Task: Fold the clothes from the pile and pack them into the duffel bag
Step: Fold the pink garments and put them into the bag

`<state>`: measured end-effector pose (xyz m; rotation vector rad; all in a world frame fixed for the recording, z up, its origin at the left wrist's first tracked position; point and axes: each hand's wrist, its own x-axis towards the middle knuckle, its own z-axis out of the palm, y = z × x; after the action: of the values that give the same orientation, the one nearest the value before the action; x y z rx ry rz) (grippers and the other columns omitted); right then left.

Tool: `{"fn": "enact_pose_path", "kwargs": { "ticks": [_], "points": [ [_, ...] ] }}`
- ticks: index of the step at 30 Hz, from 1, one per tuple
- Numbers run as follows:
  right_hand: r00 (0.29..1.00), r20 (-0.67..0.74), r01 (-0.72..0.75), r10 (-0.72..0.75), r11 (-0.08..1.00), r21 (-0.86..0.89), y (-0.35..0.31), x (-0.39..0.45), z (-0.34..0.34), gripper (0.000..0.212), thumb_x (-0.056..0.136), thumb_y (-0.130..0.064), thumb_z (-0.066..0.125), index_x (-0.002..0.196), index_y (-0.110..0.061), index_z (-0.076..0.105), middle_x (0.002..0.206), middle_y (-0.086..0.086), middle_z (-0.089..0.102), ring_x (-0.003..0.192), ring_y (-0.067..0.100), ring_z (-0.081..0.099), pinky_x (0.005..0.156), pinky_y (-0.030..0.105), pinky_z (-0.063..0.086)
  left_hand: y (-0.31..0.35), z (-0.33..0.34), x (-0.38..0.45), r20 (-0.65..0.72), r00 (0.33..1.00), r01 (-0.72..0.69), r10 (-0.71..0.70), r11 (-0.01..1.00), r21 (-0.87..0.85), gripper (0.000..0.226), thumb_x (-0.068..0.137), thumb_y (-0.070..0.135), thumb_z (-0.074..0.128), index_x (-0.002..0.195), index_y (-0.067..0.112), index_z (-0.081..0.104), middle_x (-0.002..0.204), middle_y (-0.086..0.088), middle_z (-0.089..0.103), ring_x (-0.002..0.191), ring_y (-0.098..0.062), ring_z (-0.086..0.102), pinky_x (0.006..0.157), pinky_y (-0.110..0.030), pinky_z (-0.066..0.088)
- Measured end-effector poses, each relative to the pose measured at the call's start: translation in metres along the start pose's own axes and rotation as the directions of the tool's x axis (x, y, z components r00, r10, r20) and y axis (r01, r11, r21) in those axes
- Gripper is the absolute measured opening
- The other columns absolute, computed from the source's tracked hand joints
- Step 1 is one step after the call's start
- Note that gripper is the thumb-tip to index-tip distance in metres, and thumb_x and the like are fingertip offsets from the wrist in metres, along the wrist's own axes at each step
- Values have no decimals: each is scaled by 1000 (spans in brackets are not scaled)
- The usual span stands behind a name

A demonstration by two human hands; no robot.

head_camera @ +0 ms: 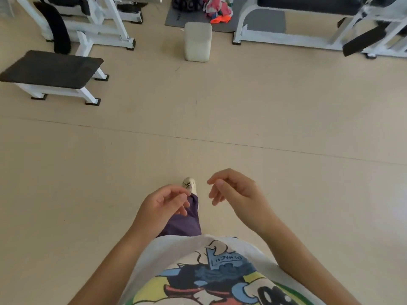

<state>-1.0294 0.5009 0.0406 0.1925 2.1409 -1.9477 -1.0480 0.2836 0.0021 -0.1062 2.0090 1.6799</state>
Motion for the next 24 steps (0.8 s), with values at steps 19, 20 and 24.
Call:
{"fn": "enact_pose_path", "kwargs": {
  "ticks": [19, 20, 24],
  "points": [
    [941, -276, -185, 195, 981, 61, -67, 447, -193, 22, 98, -8, 51, 92, -19, 69, 78, 9, 69, 72, 31, 66, 71, 35, 54, 275, -26, 539, 287, 946, -155, 151, 988, -10, 15, 88, 21, 59, 94, 13, 70, 80, -6, 70, 69, -21, 65, 70, -21, 50],
    [938, -285, -185, 196, 980, 67, -69, 473, -208, 23, 98, -9, 51, 91, -20, 69, 78, 9, 69, 72, 30, 66, 71, 35, 55, 285, -22, 568, 286, 947, -154, 150, 988, -7, 13, 89, 19, 60, 94, 12, 69, 79, -6, 70, 68, -20, 64, 70, -21, 50],
    [942, -279, -169, 185, 982, 79, -91, 580, -271, 21, 98, -11, 51, 92, -21, 69, 79, 7, 70, 73, 29, 67, 73, 36, 56, 329, -8, 669, 244, 966, -100, 90, 995, 30, 10, 93, 13, 61, 94, 13, 71, 78, -5, 69, 68, -19, 65, 69, -22, 50]
  ]
}}
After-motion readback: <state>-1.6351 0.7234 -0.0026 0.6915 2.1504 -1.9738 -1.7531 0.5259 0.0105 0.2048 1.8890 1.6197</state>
